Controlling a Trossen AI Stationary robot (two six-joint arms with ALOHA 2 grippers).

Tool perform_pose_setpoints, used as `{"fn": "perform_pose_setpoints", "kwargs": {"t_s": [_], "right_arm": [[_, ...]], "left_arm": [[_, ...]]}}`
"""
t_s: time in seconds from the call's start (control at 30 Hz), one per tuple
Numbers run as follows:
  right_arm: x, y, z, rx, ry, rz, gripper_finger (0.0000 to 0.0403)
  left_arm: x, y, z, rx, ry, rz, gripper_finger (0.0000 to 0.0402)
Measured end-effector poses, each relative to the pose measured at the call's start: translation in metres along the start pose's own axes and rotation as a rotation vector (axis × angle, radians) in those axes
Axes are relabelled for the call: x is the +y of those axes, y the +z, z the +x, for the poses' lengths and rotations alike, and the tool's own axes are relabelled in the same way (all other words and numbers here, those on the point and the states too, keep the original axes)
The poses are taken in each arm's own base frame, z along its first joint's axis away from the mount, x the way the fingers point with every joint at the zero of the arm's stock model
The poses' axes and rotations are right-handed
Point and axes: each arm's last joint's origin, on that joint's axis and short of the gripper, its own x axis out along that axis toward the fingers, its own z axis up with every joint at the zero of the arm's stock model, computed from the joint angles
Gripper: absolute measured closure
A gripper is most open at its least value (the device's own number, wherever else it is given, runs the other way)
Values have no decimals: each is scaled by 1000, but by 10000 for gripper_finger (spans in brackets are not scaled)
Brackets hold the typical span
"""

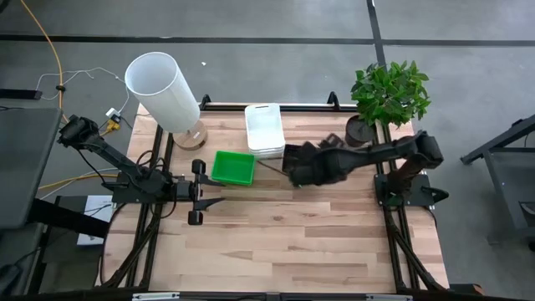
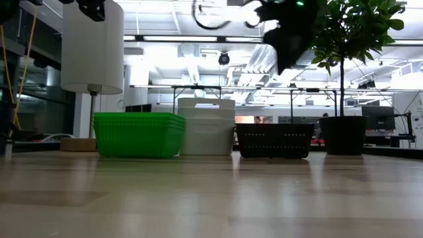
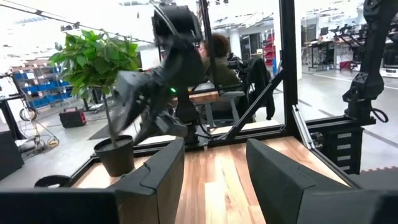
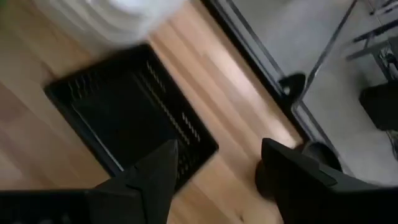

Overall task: Stack baskets by color
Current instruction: Adjust the bin

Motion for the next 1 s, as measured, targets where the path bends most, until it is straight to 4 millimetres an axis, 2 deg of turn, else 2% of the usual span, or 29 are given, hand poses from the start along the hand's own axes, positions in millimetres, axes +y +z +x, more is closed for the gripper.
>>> {"fn": "perform_pose_setpoints", "kwargs": {"t_s": [0.13,0.23,0.4,0.53,0.63,0.8,0.9,1.0], "right_arm": [[1,-38,13,32,-10,12,183],[2,-60,28,2,56,70,183],[10,-75,49,-119,286,125,183],[18,-69,56,-292,452,128,183],[22,-57,56,-442,551,73,183],[26,-33,54,-530,566,88,193],[32,-18,63,-496,544,73,236],[43,-6,76,-446,528,24,314]], "left_arm": [[0,0,0,0,-1,-2,241],[0,0,0,-1,0,0,241],[0,0,0,-2,1,14,241],[1,0,0,0,13,15,241],[1,0,0,3,25,15,241],[1,0,0,4,26,15,241],[1,0,0,4,27,15,241],[1,0,0,4,27,15,241]]}}
